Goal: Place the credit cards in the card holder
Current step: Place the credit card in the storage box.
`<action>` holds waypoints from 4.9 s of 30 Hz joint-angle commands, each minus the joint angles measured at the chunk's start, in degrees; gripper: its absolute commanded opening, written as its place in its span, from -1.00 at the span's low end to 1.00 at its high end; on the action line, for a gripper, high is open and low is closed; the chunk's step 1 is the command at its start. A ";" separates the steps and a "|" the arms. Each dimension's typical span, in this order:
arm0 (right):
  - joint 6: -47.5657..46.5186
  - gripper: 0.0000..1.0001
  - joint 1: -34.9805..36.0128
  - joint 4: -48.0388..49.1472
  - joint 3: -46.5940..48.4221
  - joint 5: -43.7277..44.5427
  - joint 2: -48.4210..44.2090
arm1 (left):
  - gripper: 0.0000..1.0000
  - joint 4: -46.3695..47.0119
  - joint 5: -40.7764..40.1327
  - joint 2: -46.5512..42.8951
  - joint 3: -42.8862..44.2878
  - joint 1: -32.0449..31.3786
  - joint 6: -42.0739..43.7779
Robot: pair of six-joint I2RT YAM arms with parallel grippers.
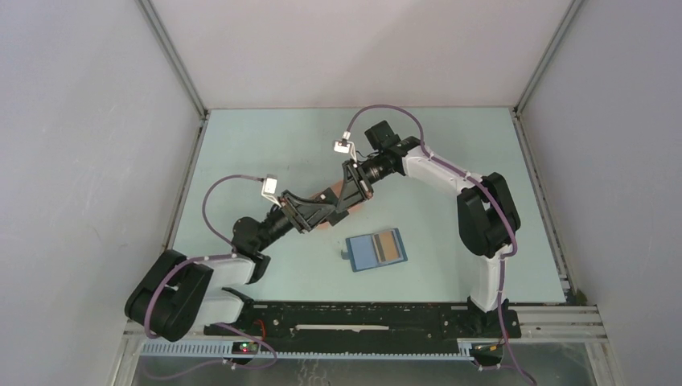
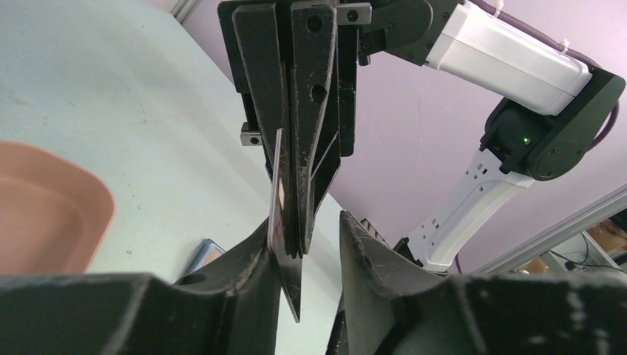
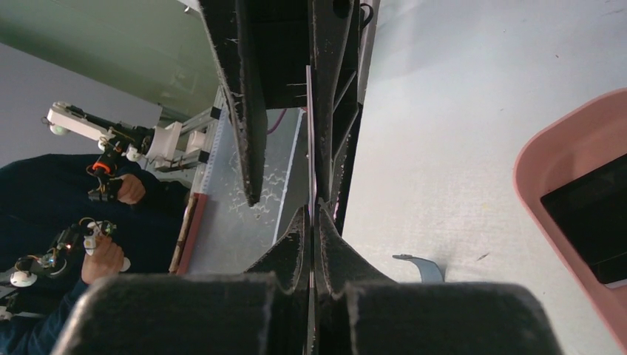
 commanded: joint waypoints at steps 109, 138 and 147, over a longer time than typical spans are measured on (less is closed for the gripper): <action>18.42 0.13 -1.09 6.19 14.53 33.39 18.40 | -1.00 -74.83 -2.21 24.88 38.65 8.36 12.65; -15.29 0.51 -5.20 -0.56 -11.18 34.75 -30.01 | -1.00 -54.48 -11.24 -23.03 14.46 -5.69 30.25; -18.58 0.98 -10.32 -2.92 -26.67 16.07 -37.66 | -1.00 -37.77 -9.94 -22.35 3.54 -17.13 23.66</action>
